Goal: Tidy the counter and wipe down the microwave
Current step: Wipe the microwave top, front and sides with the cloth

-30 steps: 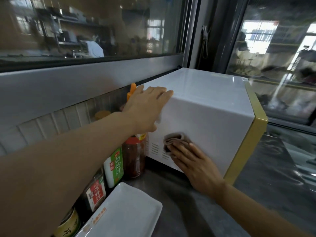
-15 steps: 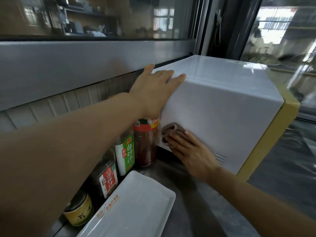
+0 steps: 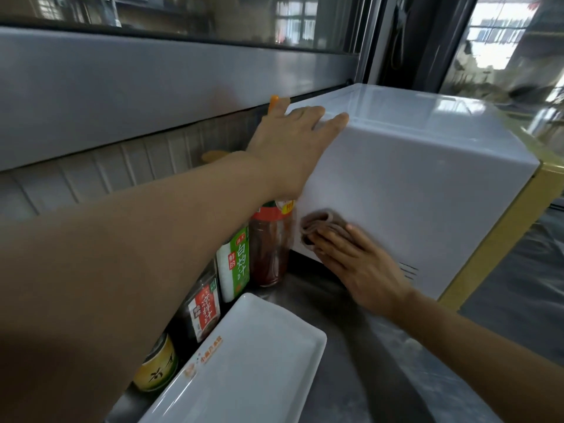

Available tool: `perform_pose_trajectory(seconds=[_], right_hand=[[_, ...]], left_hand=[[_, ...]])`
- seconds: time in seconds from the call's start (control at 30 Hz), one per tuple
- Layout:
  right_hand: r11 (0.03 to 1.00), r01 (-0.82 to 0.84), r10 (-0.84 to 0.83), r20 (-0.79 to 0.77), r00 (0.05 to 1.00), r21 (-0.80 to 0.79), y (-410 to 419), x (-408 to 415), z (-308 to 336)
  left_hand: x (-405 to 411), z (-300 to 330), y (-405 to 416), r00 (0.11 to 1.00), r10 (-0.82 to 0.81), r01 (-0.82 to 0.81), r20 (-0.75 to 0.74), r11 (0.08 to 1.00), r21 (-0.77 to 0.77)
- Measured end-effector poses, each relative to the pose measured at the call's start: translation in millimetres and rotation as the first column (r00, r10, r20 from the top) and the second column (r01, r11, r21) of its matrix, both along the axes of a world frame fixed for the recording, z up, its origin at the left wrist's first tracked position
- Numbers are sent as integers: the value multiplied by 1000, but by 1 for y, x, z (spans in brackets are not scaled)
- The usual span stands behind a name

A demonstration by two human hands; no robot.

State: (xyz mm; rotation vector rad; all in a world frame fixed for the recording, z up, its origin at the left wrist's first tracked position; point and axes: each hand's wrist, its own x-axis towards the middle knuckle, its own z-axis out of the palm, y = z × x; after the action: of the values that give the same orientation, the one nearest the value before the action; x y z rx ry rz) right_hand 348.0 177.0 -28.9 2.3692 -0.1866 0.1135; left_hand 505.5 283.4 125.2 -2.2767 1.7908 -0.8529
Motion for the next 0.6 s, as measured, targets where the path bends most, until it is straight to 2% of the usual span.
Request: perform_pose_trajectory(seconds=[0.1,0.2,0.3,0.4,0.5,0.6], right_hand=[[996,11,-11,3,1000,93,-4,-23,1],[1000,-13,14,-34,999,17,-4,-13,-7],[998,-4,14,-158,987,67,-1,23,-21],[997,2,10,-141,990,80,2,34,-21],[995,34,-16,-197,980,91,-6,4,-24],[994,107,-99,-264,959,15,-17,-45,-30]], left_hand=[[-2,-1,-2,1000,24,-24,7,1000,0],[-2,-4,-3,999,37,-37,26,999,-8],[-3,-5,-3,1000,30,-29,8,999,-20],[-4,-5,-3,999,38,-38,-5,999,-16],[-7,-4,-1,999,42,-42,-12,999,-13],[-9,-3,-1,999,44,-44,-18,999,-24]])
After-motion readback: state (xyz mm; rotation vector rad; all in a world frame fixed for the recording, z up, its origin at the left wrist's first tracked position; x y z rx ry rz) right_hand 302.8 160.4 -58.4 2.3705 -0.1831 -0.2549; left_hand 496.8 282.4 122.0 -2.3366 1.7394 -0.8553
